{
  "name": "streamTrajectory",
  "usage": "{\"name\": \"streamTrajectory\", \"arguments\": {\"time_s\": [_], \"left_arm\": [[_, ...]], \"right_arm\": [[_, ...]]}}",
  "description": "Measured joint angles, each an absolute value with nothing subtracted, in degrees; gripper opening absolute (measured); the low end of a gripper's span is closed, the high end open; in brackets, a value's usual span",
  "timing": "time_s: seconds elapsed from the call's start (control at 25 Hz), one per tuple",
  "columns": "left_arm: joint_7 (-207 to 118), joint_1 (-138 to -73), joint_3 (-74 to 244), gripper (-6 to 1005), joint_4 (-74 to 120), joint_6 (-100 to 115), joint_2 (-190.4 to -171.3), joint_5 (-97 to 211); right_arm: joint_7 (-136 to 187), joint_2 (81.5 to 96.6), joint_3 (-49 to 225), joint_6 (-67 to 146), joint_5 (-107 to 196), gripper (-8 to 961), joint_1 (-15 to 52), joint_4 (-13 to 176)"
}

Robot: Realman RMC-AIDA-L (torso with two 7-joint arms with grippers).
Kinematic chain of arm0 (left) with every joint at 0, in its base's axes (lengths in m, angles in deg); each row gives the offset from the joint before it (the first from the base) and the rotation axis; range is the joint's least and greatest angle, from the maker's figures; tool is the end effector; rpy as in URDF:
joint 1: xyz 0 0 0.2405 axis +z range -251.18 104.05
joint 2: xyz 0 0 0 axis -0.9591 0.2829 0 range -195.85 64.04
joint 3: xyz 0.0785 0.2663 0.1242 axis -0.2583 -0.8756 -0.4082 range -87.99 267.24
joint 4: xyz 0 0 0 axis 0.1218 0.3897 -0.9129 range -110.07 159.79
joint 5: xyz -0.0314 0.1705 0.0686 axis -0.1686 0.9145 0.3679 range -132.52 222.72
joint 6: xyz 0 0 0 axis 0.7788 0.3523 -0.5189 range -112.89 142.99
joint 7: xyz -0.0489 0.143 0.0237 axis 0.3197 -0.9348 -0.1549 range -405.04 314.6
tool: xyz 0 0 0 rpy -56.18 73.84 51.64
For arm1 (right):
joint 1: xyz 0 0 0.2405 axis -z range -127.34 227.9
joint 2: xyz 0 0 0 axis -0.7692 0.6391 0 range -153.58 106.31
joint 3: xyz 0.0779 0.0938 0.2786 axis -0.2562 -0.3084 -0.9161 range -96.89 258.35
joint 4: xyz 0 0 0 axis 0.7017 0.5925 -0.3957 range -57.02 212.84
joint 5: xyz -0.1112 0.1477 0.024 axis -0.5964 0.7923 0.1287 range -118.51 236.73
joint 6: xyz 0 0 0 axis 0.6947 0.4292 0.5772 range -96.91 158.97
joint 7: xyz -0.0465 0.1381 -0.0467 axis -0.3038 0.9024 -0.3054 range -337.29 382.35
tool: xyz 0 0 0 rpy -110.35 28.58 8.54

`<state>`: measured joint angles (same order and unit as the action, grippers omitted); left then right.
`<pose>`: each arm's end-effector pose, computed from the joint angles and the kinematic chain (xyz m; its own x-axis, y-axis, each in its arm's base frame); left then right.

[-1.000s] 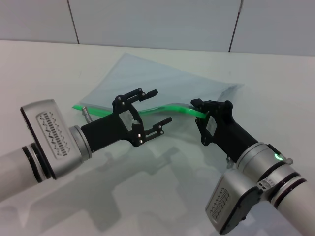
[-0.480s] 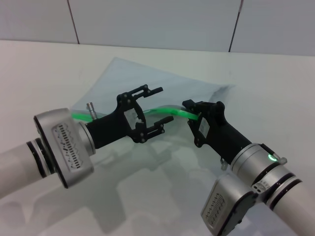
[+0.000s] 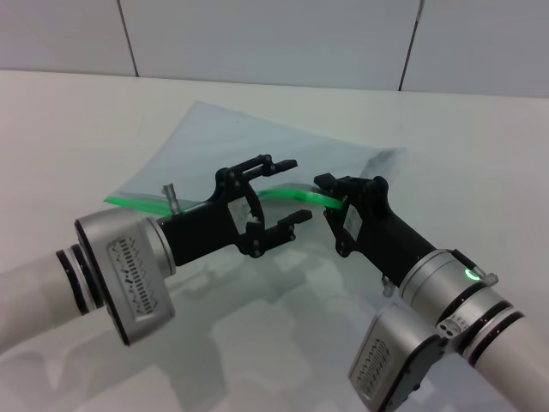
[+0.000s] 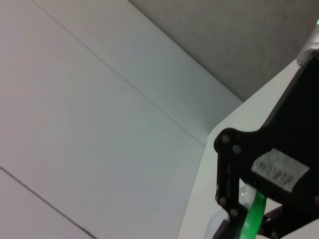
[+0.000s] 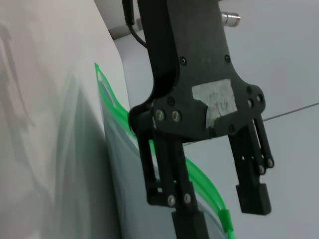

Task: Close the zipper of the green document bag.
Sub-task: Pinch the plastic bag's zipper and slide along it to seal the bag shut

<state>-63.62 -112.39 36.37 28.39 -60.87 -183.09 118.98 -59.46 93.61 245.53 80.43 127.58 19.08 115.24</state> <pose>-0.2652 0.3510 -0.0887 0.7984 -0.5922 0.1090 -0.3217 -0.5725 -0.7542 0.2351 0.3279 -0.1437 0.7502 0.5562 0.3576 0.5717 -0.2739 -0.7734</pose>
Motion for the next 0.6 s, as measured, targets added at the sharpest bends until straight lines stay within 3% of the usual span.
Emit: {"name": "streamTrajectory", "arguments": {"time_s": [0.6], "left_arm": [[-68.95,-112.65,36.7,573,28.64,-62.37,-183.33,118.99]], "right_arm": [[-59.52,93.7,245.53,80.44,126.14,46,18.9,115.27]]}}
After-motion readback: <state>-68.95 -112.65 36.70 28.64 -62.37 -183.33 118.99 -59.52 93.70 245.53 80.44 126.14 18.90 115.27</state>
